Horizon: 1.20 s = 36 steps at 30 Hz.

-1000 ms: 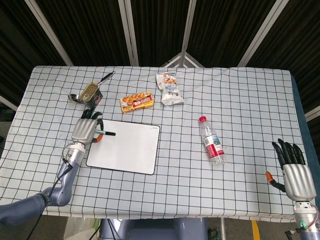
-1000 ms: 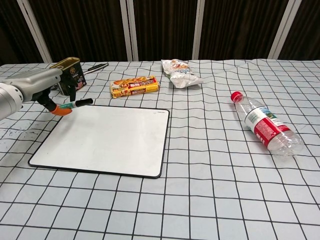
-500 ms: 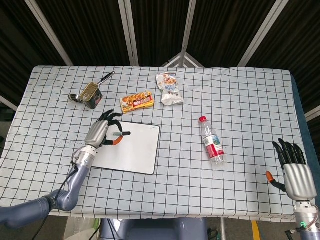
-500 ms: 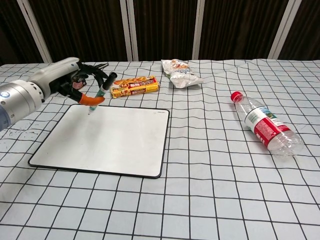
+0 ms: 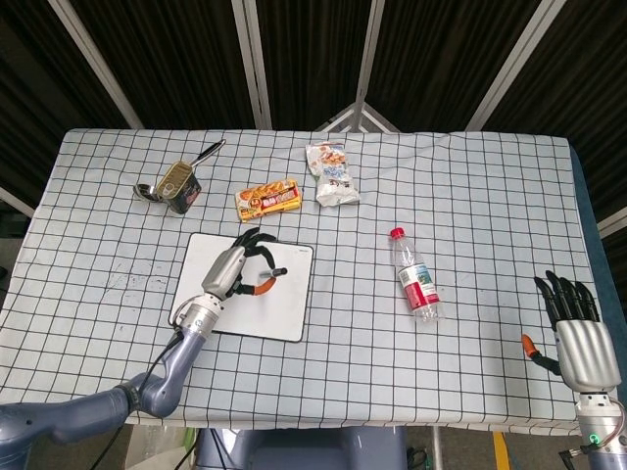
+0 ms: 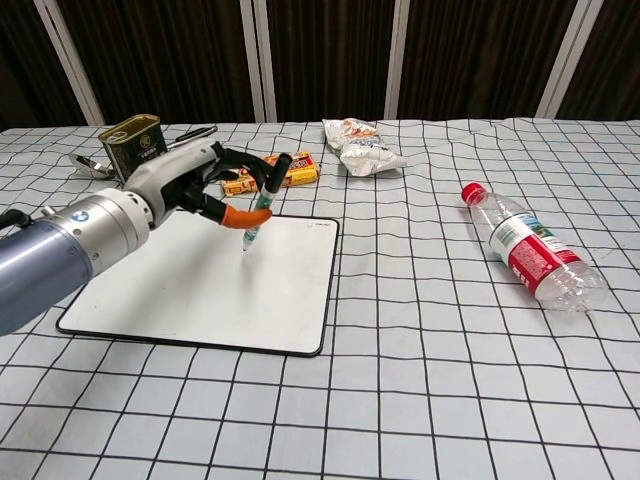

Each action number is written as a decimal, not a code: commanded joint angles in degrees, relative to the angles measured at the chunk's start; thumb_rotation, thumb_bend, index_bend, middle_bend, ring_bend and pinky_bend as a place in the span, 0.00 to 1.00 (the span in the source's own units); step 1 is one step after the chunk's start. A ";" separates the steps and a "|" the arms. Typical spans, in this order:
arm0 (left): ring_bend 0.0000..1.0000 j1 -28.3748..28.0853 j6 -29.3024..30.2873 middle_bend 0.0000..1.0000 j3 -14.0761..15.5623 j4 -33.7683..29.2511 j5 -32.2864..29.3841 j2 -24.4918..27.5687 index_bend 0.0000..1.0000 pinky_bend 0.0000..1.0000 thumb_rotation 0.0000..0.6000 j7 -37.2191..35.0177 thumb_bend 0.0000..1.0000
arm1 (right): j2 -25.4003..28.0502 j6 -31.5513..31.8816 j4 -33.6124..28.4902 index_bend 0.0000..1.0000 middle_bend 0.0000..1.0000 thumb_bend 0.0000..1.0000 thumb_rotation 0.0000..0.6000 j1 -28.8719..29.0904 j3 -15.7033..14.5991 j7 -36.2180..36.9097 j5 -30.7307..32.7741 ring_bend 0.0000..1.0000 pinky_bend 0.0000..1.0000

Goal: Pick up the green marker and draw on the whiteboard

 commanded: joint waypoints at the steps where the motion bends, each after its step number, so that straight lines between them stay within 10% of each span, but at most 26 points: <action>1: 0.02 -0.25 0.00 0.18 0.12 0.74 0.12 -0.79 0.73 0.06 1.00 -0.62 0.49 | 0.00 0.02 0.03 0.00 0.00 0.31 1.00 0.00 0.03 0.07 0.02 0.00 0.00; 36: 0.02 -0.67 0.00 0.18 0.25 1.38 -0.44 -0.76 0.74 0.06 1.00 0.43 0.49 | -0.10 0.13 0.11 0.00 0.00 0.31 1.00 0.01 0.08 -0.06 -0.03 0.00 0.00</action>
